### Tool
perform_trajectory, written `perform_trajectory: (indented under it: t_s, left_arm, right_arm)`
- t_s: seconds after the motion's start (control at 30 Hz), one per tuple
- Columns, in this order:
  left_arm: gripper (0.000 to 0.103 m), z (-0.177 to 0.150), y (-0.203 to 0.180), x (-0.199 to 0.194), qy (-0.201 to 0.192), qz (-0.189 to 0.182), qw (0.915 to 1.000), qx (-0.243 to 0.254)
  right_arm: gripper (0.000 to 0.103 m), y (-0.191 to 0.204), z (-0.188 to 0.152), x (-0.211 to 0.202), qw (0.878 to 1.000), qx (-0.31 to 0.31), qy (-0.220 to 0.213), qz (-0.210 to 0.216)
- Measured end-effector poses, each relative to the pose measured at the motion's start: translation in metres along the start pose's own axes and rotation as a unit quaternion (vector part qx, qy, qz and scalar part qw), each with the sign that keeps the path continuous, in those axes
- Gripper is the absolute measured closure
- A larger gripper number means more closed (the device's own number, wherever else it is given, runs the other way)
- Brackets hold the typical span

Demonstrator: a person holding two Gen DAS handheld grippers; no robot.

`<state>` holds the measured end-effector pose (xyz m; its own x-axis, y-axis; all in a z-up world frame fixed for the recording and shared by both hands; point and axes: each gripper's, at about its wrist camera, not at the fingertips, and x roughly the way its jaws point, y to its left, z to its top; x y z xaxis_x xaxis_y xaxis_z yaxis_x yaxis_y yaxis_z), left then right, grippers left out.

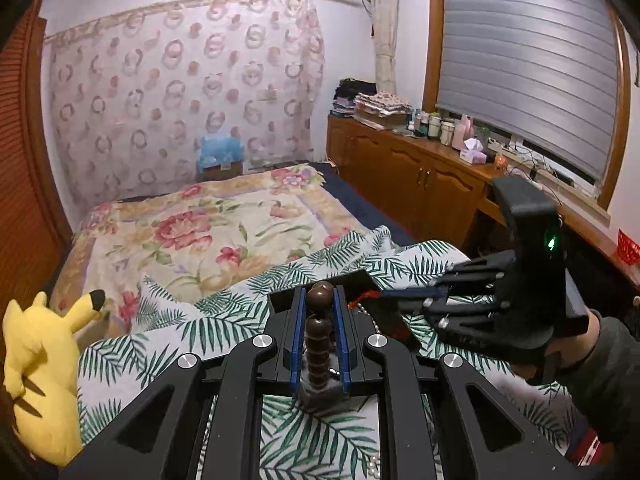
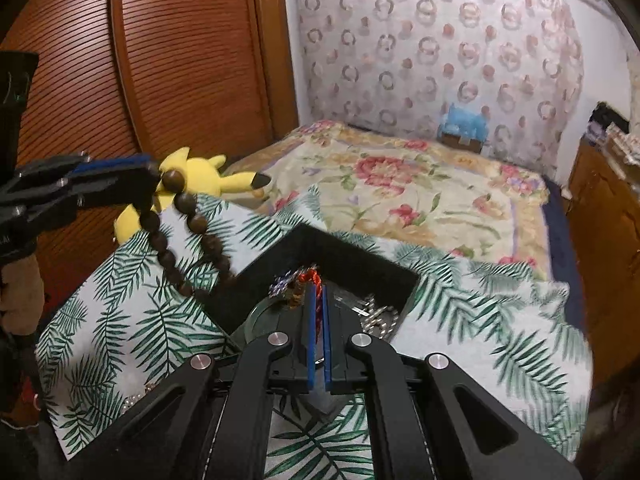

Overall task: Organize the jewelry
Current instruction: 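Carry both held bracelets into the black box and open both grippers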

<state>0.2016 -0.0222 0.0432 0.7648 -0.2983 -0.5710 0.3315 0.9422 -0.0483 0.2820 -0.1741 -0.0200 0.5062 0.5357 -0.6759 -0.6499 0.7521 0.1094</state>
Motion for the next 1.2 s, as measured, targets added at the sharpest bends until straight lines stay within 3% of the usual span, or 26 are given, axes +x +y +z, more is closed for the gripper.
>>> perform_trajectory:
  t_s: [0.23, 0.33, 0.87, 1.2]
  left_arm:
    - [0.090, 0.005, 0.000, 0.020, 0.010, -0.004, 0.9999, 0.006]
    - [0.090, 0.006, -0.001, 0.028, 0.014, -0.009, 0.9998, 0.006]
    - [0.090, 0.008, -0.033, 0.051, 0.034, -0.053, 0.9975, 0.031]
    - [0.090, -0.013, -0.024, 0.081, 0.080, -0.038, 0.9958, 0.022]
  right_arm:
    - [0.098, -0.003, -0.011, 0.020, 1.000, -0.011, 0.026, -0.010]
    - [0.088, -0.007, -0.013, 0.018, 1.000, -0.008, 0.022, -0.017]
    - [0.088, -0.038, -0.040, -0.019, 0.998, 0.037, 0.002, -0.056]
    - [0.088, -0.038, -0.054, -0.022, 0.997, 0.049, 0.006, -0.053]
